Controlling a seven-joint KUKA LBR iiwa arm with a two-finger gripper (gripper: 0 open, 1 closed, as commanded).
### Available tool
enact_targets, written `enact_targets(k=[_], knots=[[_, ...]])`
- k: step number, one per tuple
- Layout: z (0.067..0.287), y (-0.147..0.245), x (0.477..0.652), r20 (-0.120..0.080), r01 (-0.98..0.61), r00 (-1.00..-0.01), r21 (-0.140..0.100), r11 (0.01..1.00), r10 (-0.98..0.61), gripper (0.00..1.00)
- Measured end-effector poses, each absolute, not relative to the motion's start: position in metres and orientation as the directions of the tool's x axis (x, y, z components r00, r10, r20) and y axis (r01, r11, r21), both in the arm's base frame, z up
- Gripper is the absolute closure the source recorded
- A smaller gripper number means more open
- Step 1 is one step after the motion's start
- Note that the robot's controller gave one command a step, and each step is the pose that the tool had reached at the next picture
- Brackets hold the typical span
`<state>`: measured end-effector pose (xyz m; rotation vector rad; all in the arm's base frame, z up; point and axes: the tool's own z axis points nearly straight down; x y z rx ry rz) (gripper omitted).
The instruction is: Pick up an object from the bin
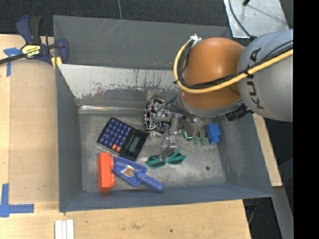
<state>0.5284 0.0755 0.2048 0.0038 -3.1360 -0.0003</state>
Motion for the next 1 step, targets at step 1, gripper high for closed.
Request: enact_targets(k=[1], knots=[[0.2092,0.0751,0.5301,-0.003,-0.001,-1.000,0.001,1.000,-0.001,0.00]])
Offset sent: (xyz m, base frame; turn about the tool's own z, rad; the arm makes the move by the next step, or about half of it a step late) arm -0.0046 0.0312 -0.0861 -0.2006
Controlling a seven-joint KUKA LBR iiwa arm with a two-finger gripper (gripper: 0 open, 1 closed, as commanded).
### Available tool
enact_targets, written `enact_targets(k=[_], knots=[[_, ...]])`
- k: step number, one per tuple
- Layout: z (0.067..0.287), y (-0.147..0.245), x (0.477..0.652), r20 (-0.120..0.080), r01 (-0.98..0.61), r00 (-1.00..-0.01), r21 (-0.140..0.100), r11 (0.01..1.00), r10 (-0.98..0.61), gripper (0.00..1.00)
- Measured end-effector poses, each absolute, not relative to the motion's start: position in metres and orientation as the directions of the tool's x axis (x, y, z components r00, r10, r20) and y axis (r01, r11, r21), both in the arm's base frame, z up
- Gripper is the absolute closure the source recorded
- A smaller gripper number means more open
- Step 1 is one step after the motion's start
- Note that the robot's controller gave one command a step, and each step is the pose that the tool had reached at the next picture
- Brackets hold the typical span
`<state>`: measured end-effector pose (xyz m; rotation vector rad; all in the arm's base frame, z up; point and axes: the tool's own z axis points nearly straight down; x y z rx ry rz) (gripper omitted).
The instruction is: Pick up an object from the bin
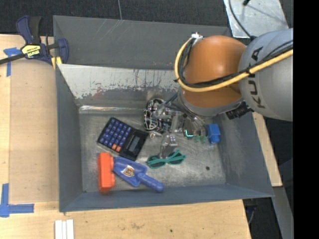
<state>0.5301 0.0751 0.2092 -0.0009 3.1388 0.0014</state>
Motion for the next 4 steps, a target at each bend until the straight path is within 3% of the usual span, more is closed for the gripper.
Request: enact_targets(k=[1,2,3,4], knots=[[0.178,0.086,0.530,-0.009,-0.074,-0.997,0.000,0.997,-0.074,0.00],[0.138,0.117,0.556,-0.006,-0.228,-0.974,0.000,0.974,-0.228,0.00],[0.081,0.107,0.561,-0.016,-0.178,-0.984,0.003,0.984,-0.178,0.00],[0.086,0.105,0.565,-0.032,-0.147,-0.989,0.001,0.989,-0.147,1.00]])
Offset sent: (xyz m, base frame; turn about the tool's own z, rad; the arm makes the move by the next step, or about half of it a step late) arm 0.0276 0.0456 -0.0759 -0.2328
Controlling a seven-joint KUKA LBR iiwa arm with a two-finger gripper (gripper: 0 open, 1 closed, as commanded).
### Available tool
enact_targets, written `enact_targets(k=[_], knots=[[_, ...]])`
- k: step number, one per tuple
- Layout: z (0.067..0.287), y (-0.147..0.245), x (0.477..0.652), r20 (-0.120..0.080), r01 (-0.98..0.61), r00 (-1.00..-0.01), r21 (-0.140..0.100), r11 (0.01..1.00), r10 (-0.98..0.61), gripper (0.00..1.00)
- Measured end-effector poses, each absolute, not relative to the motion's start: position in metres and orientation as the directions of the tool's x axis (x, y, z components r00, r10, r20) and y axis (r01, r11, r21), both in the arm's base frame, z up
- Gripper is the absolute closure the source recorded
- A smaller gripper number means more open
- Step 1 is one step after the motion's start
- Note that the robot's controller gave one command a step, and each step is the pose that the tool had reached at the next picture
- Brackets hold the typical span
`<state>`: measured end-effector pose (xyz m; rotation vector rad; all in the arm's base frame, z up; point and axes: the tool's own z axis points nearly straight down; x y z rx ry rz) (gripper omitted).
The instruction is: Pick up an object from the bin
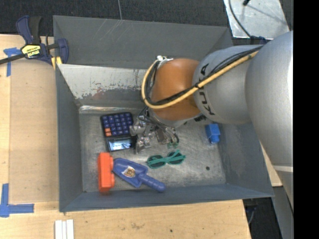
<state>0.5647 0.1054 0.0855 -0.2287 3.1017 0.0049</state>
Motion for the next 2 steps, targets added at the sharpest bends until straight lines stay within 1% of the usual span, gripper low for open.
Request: enact_targets(k=[1,2], knots=[[0.085,0.105,0.565,-0.031,-0.146,-0.989,0.001,0.989,-0.146,1.00],[0.135,0.112,0.581,-0.008,-0.115,-0.993,0.001,0.993,-0.115,1.00]])
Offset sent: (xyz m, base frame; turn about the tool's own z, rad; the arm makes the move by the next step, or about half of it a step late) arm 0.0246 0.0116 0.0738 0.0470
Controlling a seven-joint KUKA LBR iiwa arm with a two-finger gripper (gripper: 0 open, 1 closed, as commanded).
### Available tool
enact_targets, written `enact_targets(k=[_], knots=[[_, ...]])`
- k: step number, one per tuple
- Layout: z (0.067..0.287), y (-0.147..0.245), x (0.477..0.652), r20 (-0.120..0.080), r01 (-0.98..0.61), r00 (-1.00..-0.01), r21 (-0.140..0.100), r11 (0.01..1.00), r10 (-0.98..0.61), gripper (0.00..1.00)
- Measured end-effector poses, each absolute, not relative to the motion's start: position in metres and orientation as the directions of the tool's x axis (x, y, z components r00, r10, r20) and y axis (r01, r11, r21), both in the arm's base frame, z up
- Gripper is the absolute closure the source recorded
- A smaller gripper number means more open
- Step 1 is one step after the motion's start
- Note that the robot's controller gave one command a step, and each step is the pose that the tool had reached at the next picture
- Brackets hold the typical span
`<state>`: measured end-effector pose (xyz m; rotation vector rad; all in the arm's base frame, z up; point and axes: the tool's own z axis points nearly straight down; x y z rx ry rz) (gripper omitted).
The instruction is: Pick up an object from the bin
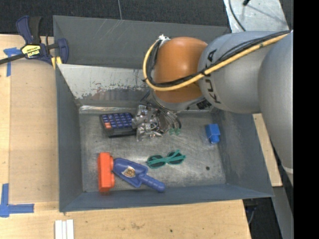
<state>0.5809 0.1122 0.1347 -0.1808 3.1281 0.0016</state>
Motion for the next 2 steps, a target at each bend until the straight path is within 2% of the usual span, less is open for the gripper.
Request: enact_targets(k=[1,2], knots=[[0.180,0.101,0.566,-0.006,-0.128,-0.992,0.000,0.992,-0.128,1.00],[0.231,0.100,0.583,0.002,-0.116,-0.993,0.000,0.993,-0.116,1.00]])
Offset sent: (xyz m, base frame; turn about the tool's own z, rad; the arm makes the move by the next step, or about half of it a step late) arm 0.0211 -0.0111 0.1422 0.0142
